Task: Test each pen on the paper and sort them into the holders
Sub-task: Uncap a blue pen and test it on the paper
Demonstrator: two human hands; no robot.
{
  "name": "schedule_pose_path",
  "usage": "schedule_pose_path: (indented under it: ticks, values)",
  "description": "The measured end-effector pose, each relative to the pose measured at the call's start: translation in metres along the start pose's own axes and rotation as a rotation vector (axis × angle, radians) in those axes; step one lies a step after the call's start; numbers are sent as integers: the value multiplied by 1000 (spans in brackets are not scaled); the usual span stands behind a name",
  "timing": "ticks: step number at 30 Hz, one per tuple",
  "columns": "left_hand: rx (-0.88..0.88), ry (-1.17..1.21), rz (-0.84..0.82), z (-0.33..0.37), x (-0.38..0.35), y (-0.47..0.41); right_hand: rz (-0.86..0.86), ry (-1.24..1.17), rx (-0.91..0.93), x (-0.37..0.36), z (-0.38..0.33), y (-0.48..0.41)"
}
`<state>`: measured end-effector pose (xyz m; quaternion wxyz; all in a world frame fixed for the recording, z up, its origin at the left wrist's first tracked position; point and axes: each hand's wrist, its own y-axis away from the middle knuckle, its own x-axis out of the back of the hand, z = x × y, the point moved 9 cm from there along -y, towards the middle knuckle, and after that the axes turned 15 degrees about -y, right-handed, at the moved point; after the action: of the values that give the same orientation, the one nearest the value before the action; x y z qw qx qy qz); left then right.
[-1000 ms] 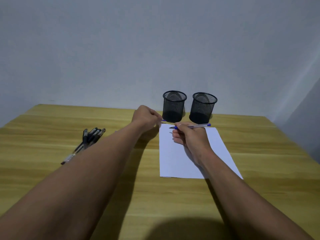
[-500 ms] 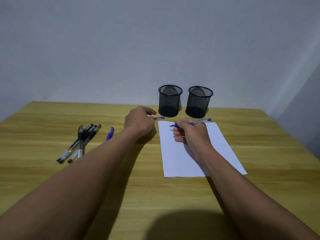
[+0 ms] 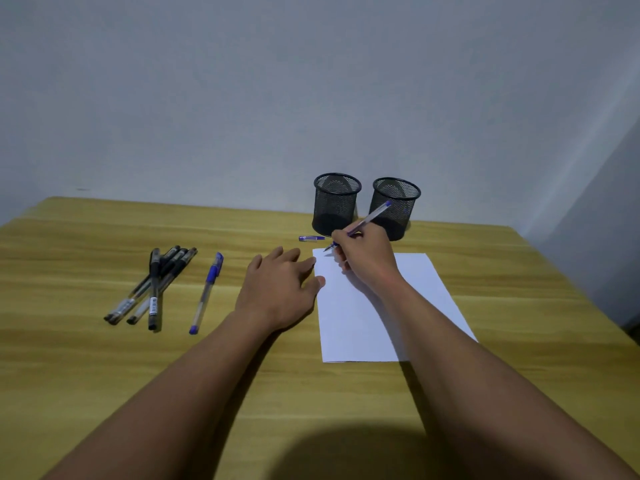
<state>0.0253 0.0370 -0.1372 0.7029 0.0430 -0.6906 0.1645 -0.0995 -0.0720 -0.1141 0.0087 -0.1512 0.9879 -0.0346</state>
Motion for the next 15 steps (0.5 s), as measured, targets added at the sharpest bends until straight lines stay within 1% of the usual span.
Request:
schedule_pose_path:
  ticks: [3, 10, 15]
  values:
    - [4, 0, -17, 1, -1, 1, 3, -2, 13, -5, 12, -9]
    - [15, -15, -42, 3, 1, 3, -54, 103, 78, -9, 21, -17]
    - [22, 2, -36, 2, 2, 5, -26, 80, 108, -9, 20, -16]
